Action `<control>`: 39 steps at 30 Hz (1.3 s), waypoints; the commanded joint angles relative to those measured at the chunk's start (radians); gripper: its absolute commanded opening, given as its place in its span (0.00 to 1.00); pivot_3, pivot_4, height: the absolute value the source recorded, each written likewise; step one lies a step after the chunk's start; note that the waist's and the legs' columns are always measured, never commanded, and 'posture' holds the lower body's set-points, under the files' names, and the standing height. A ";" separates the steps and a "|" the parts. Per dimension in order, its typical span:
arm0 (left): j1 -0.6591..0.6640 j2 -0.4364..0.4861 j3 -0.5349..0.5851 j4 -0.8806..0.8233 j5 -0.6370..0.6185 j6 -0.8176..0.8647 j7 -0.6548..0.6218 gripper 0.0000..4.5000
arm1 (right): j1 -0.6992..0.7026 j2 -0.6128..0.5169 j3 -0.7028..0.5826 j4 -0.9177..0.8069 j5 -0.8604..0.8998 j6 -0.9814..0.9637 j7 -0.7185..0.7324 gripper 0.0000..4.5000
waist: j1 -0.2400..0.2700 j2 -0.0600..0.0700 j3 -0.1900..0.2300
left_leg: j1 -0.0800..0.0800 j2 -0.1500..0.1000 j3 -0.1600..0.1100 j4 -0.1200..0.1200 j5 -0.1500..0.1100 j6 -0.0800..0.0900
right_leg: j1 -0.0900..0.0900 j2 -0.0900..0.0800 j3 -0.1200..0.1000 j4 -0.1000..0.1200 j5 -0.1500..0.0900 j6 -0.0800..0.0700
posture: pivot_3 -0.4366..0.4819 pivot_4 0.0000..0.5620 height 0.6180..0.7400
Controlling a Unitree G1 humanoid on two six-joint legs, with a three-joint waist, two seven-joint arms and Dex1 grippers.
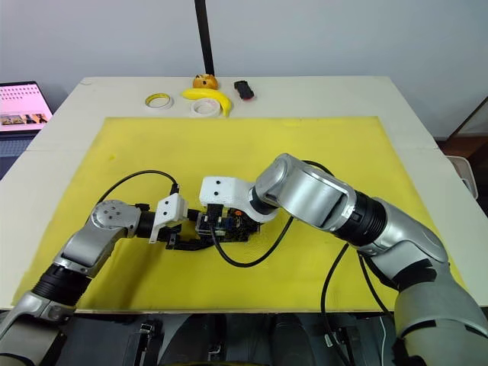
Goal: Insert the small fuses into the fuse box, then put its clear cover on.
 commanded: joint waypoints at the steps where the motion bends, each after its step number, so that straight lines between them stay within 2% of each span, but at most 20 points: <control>1: 0.018 -0.006 -0.023 0.006 0.035 0.010 0.017 0.56 | 0.004 0.001 -0.006 -0.004 0.006 -0.008 0.002 0.91 | 0.000 0.000 0.000 | 0.000 0.000 0.000 0.000 0.000 0.000 | 0.000 0.000 0.000 0.000 0.000 0.000 | 0.48 0.27 1.00; 22: 0.012 -0.010 -0.026 0.005 0.038 0.013 0.017 0.56 | -0.053 0.010 -0.066 0.059 -0.012 -0.056 -0.001 0.91 | 0.001 0.000 0.000 | -0.001 0.000 0.000 0.000 0.000 0.000 | -0.001 0.000 0.000 0.000 0.000 0.000 | 0.48 0.27 1.00; 39: 0.011 -0.016 -0.025 0.000 0.038 0.016 0.018 0.56 | -0.043 -0.014 -0.161 -0.012 0.070 -0.046 0.051 0.91 | 0.003 0.000 0.000 | -0.001 -0.001 0.000 0.000 0.000 0.000 | -0.001 -0.001 0.000 0.000 0.000 0.000 | 0.48 0.27 1.00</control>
